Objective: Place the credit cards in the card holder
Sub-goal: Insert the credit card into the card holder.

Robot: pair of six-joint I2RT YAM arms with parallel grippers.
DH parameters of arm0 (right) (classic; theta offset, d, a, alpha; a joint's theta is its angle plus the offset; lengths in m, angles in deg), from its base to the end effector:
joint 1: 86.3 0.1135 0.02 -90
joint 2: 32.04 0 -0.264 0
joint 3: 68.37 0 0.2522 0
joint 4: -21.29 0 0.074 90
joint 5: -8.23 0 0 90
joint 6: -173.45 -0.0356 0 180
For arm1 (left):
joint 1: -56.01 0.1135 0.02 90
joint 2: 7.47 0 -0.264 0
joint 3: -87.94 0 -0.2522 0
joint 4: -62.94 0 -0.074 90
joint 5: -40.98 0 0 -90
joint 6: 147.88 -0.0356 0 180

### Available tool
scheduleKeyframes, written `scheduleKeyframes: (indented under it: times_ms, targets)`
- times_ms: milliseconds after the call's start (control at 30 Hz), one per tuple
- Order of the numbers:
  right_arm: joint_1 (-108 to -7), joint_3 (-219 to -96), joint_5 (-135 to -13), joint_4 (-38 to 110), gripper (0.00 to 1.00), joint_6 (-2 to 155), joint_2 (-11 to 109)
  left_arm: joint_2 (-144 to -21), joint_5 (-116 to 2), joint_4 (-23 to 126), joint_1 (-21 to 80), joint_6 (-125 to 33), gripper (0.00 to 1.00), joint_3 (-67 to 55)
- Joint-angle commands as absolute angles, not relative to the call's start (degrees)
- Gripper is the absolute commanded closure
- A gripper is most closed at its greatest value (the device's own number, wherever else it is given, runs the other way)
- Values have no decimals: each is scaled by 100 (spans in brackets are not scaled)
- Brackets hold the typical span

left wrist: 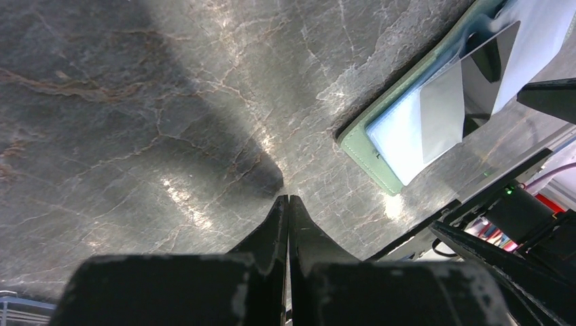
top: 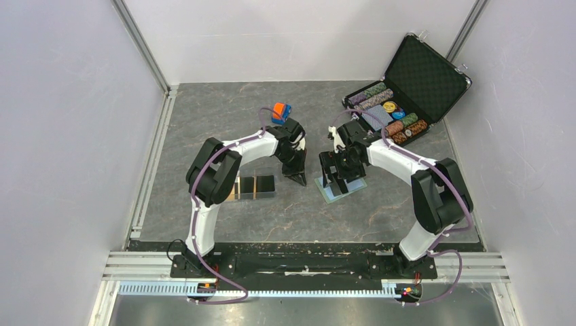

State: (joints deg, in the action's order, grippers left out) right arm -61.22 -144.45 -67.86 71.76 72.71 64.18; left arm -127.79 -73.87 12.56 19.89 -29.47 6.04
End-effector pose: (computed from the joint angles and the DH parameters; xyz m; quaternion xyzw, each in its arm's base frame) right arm 0.2875 0.1440 0.1867 -0.1424 0.9683 0.1650 0.1224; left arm 0.3293 -0.2588 0.1446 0.0974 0.9610 -0.2587 0.0114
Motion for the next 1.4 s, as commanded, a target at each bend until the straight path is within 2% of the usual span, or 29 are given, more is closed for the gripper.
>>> scheduleKeyframes:
  times_ms: [0,400,633,700,1067,1367]
  targets:
    - [-6055,-14686,-7214,7337,2,7447,6200,-12600,-7581,1391,1952,-2792,98,581]
    - [-6124,-15352,-7031,7119,2,7564,7105,-12721,-7670,1408,1786,-2729,98,662]
    - [-6118,-15113,-7048,7065,6,7485,7205,-12918,-7730,1412,1704,-2686,98,769]
    - [-6115,-15018,-6923,7024,9,7471,7168,-12973,-7770,1443,1673,-2646,98,793]
    - [-6065,-14590,-5946,6719,38,7064,6989,-13178,-7934,1605,1627,-2422,98,989]
    - [-6056,-14258,-5343,6350,46,6688,6947,-13191,-7918,1605,1610,-2415,98,1014]
